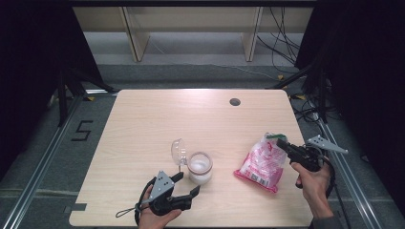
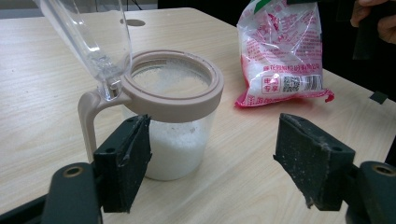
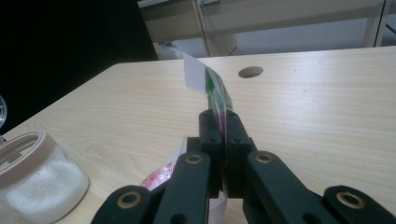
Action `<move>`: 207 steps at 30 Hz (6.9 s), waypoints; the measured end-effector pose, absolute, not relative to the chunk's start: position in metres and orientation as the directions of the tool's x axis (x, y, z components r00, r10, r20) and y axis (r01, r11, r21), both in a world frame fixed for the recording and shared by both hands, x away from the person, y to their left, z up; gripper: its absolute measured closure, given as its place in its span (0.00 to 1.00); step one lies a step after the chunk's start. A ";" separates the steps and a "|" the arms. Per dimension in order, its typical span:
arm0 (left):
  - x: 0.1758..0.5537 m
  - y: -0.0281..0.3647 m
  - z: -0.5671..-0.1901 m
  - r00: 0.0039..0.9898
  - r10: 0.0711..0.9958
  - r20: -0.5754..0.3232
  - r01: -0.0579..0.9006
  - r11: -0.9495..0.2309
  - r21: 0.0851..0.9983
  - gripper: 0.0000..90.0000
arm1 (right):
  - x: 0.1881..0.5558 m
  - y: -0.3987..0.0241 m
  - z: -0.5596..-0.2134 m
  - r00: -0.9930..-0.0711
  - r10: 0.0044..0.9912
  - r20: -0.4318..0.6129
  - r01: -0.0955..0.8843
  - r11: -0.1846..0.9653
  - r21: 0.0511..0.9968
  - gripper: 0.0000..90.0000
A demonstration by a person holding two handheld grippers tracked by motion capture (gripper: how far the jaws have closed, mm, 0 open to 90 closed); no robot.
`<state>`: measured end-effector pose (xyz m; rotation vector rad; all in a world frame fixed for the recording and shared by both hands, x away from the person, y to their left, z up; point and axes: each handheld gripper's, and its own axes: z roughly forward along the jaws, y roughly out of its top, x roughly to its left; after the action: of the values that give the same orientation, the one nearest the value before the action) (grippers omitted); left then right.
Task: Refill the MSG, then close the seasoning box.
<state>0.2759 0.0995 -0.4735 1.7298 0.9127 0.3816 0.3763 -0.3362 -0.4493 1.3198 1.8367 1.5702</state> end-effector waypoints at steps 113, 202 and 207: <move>0.322 0.138 -0.454 0.569 0.822 -0.012 0.308 -0.200 0.930 0.99 | 0.296 -0.336 -0.457 -0.379 0.903 0.201 0.449 -0.010 0.893 0.51; 0.294 0.104 -0.444 0.694 0.715 -0.088 0.289 -0.165 0.943 0.41 | 0.280 -0.316 -0.463 -0.461 0.862 0.214 0.469 0.032 0.883 0.40; 0.291 0.101 -0.446 0.704 0.703 -0.100 0.296 -0.163 0.941 0.37 | 0.279 -0.315 -0.464 -0.485 0.849 0.211 0.451 0.036 0.892 0.40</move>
<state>0.2906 0.1012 -0.4464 1.7504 0.7988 0.4360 0.2792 -0.3149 -0.4638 1.3151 1.9431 1.4352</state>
